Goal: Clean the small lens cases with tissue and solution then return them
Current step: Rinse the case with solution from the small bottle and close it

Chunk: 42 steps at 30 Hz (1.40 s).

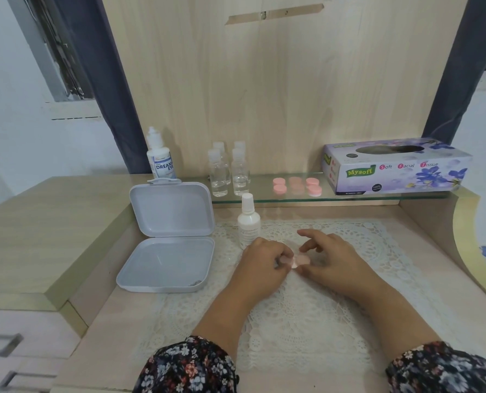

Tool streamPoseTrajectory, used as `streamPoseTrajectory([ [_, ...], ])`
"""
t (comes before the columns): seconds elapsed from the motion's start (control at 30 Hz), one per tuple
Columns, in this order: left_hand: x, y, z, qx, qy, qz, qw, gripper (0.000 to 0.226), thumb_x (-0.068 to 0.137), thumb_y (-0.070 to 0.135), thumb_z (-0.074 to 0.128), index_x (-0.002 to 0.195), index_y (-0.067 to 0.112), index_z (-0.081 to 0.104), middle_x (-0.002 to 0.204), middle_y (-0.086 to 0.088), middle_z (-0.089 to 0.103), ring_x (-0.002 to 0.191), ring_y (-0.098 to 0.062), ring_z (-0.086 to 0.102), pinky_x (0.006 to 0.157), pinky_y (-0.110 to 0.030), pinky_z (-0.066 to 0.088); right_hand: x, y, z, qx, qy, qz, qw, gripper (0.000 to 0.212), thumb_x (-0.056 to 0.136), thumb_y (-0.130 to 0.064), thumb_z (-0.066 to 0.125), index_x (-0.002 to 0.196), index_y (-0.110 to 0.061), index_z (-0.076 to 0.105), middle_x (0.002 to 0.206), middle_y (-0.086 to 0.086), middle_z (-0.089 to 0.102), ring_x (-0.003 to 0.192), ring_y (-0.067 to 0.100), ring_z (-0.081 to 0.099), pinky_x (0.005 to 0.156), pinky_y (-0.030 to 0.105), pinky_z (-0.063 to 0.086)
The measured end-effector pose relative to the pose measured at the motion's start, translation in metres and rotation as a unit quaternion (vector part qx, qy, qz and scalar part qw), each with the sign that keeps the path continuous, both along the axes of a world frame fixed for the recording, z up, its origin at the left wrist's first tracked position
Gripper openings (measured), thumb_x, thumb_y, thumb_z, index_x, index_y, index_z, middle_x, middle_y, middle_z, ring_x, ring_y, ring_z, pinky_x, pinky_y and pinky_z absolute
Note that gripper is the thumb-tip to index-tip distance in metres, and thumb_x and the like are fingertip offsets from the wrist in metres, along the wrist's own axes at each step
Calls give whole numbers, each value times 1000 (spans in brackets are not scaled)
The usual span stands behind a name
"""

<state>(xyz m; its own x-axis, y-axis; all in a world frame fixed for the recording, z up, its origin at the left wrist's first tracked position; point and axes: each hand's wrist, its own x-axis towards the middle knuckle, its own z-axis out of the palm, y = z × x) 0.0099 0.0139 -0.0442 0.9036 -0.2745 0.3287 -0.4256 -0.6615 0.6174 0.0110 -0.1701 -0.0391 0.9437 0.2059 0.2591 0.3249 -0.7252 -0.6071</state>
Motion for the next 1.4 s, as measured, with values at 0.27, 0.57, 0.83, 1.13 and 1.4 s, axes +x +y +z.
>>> streamPoseTrajectory([
  [0.27, -1, 0, 2, 11, -12, 1, 1000, 17, 87, 17, 61, 101, 23, 70, 93, 13, 57, 101, -9, 47, 92, -30, 44, -2, -3, 0, 11, -1, 9, 1000, 52, 85, -31, 68, 128, -48, 46, 96, -30, 63, 105, -1, 46, 100, 33, 36],
  [0.57, 0, 0, 2, 10, -4, 0, 1000, 18, 87, 19, 63, 101, 26, 70, 99, 6, 64, 100, -8, 48, 91, -29, 45, 0, 5, -3, 1, -8, 4, 1000, 50, 80, -42, 71, 126, -38, 51, 93, -21, 59, 93, -6, 42, 78, 22, 33],
  [0.83, -1, 0, 2, 7, -1, 2, 1000, 18, 88, 18, 61, 101, 26, 69, 98, 6, 61, 101, -7, 46, 91, -27, 44, -1, -6, 0, 13, 0, 1, 1000, 52, 84, -33, 69, 127, -50, 47, 97, -30, 63, 107, -3, 44, 93, 27, 36],
  [1.13, -2, 0, 5, 9, 7, 6, 1000, 19, 87, 16, 61, 103, 23, 70, 99, 6, 59, 103, -9, 49, 94, -30, 45, -1, -1, -1, 10, 1, 0, 1000, 45, 84, -34, 69, 125, -43, 52, 92, -27, 63, 97, -6, 43, 81, 18, 34],
  [1.4, 0, 0, 1, 6, 9, 10, 1000, 18, 87, 20, 62, 100, 27, 70, 100, 5, 61, 101, -8, 48, 92, -32, 45, -1, -6, -3, -7, -12, 8, 1000, 50, 85, -34, 66, 131, -45, 49, 103, -30, 61, 105, -4, 44, 94, 26, 39],
])
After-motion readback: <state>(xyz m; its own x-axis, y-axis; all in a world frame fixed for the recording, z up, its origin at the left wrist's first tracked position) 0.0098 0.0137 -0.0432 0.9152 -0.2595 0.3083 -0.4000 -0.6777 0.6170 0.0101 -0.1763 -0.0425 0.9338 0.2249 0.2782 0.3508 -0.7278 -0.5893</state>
